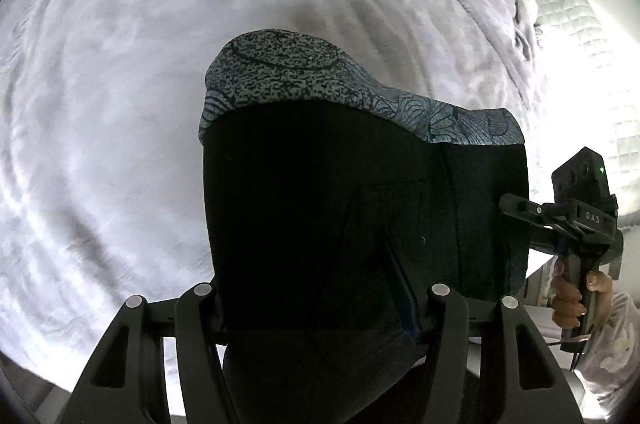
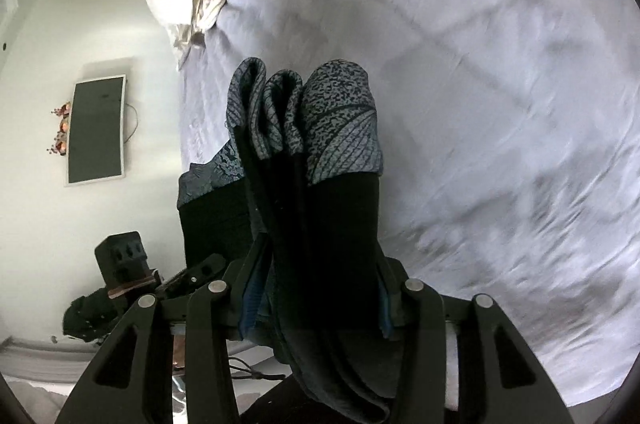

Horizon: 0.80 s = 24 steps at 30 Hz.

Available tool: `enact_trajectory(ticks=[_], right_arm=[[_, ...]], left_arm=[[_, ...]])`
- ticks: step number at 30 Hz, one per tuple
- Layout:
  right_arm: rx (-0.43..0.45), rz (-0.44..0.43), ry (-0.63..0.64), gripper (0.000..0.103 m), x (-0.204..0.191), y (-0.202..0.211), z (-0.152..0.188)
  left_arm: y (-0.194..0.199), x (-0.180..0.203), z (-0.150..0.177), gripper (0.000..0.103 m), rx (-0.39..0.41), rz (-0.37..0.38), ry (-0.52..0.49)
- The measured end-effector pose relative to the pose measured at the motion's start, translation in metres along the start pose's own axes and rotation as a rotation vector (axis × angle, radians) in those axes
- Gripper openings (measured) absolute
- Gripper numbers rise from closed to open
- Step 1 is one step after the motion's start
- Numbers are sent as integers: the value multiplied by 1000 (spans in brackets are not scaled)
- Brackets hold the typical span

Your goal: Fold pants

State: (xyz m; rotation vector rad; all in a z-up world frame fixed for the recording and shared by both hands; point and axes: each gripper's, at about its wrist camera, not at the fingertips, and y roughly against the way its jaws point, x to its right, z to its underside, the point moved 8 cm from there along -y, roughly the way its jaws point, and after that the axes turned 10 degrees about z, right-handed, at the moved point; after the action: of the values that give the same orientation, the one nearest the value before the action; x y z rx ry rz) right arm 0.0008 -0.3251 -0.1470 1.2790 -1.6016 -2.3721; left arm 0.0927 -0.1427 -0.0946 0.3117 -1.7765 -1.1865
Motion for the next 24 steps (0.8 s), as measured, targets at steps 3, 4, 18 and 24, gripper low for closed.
enact_trajectory(ticks=[3, 4, 18, 24], right_arm=[[-25, 13, 19, 48, -11, -16, 15], [-33, 21, 30, 48, -14, -21, 18], [-45, 205, 66, 53, -17, -90, 28], [-31, 294, 74, 64, -11, -92, 26]], left_arm=[[11, -19, 14, 61, -3, -14, 18], [14, -26, 19, 61, -2, -19, 26], [-8, -101, 33, 73, 46, -54, 118], [-7, -104, 33, 86, 47, -123, 94]])
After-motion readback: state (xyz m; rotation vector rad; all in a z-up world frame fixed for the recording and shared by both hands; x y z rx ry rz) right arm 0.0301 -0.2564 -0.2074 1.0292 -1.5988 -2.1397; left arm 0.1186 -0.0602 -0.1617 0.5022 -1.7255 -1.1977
